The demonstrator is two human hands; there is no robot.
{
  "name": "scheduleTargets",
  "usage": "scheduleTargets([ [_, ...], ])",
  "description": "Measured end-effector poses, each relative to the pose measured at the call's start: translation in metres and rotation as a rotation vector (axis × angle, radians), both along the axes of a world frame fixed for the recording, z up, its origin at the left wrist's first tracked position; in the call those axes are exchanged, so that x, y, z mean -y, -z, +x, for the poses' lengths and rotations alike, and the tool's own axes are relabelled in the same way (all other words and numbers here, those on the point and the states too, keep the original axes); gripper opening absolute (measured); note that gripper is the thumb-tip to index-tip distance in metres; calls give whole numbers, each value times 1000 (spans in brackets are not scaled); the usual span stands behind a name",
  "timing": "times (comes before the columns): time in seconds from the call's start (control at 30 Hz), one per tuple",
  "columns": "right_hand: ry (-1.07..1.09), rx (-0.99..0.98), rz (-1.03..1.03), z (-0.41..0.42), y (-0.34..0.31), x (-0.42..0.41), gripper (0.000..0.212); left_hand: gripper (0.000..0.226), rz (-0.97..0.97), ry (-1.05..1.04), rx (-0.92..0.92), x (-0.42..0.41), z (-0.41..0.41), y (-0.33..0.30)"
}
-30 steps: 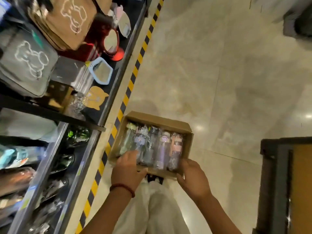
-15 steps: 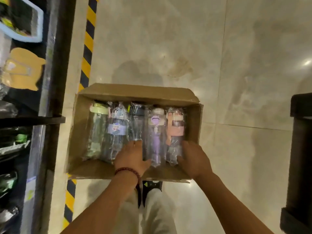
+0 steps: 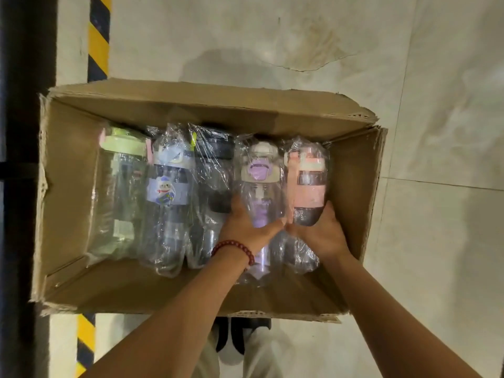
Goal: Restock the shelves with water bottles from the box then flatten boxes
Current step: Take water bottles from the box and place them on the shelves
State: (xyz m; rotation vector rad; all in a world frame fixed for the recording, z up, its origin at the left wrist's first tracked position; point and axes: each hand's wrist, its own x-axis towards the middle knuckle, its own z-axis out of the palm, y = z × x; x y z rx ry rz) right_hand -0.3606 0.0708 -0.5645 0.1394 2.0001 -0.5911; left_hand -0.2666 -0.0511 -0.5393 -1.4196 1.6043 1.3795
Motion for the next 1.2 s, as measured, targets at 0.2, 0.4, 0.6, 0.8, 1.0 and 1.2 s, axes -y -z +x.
scheduleTargets([
  [0.2, 105, 161, -125, -4, -3, -2, 112, 101, 37, -187, -15, 5, 2, 6],
  [0.4, 233, 284, -222, 4, -40, 0, 102, 105, 83, -304, -69, 15, 12, -20],
  [0.6, 332, 286, -287, 15, -97, 18, 83, 105, -12, -377, -122, 35, 25, -78],
  [0.8, 321, 165, -375, 24, -183, 54, 87, 87, -186, -429, -244, 77, 32, -169],
  [1.0, 220, 74, -486, 20, -304, 83, 107, 85, -272, -467, -391, 116, 34, -289],
  [1.2, 151, -33, -540, 36, -421, 80, 106, 86, -313, -472, -517, 119, 53, -420],
])
